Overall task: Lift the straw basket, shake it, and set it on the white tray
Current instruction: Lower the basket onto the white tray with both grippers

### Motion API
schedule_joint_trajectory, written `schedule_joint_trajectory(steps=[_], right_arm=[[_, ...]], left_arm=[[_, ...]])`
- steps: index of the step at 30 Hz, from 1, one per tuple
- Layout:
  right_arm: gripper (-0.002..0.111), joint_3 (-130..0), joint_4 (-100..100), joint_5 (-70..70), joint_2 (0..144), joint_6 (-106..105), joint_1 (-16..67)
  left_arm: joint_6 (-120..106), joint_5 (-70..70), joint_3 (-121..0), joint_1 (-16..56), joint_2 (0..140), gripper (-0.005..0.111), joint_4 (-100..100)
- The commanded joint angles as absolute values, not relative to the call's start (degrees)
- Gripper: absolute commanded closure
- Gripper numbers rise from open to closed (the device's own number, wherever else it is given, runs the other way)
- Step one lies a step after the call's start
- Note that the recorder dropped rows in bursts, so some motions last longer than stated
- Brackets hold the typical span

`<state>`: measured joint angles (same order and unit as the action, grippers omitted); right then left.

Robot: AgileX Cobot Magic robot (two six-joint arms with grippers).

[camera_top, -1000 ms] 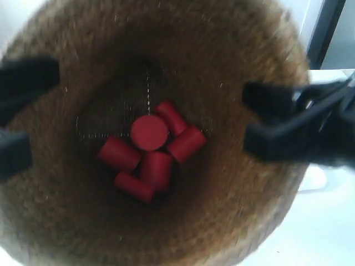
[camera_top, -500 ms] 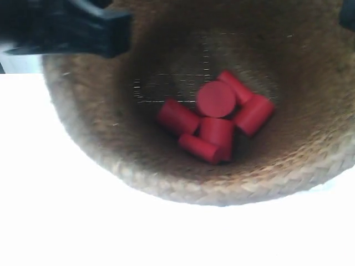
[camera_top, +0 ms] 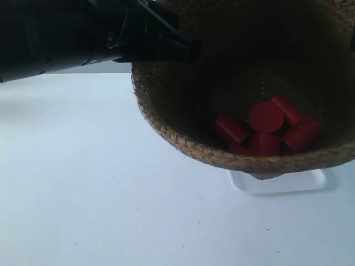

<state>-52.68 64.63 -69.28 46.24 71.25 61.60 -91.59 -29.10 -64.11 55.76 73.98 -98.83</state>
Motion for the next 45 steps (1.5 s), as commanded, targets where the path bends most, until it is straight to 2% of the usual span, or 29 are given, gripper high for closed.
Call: schedule_joint_trajectory(steps=[1, 8, 11, 18, 24, 37, 39, 41, 45], right_arm=[[0.108, -50.07, 67.58, -68.51, 48.57, 68.99, 53.3], [0.108, -48.77, 66.88, -54.75, 57.66, 69.09, 38.6], [0.108, -49.91, 62.07, -46.99, 65.18, 65.74, 28.3], [0.108, -56.03, 55.64, -45.36, 69.39, 55.55, 14.1], [0.108, -59.4, 49.34, -46.67, 75.4, 46.02, 9.29], [0.108, -59.33, 47.86, -39.57, 76.71, 47.11, 7.32], [0.104, -59.33, 47.28, -39.1, 76.71, 46.44, 7.32], [0.096, -59.33, 47.11, -38.55, 76.71, 46.44, 7.32], [0.068, -59.33, 46.29, -37.85, 76.71, 46.44, 7.32]], left_arm=[[-90.8, -24.57, -64.91, 51.7, 76.01, 0.107, -99.95], [-91.52, -23.86, -65.43, 49.49, 80.52, 0.107, -99.95], [-90.58, -17.71, -68.68, 46.74, 84.09, 0.107, -99.95], [-90.04, -13.21, -73.34, 45.03, 90.43, 0.107, -99.95], [-88.05, -11.08, -74.02, 43.65, 93.45, 0.107, -99.95], [-85.81, -2.48, -76.13, 42.25, 99.2, 0.107, -99.95], [-85.81, -1.6, -76.13, 42.09, 99.43, 0.106, -99.95], [-85.81, -1.6, -76.13, 41.67, 99.43, 0.1, -99.95], [-85.81, -1.34, -76.13, 41.13, 99.43, 0.074, -99.95]])
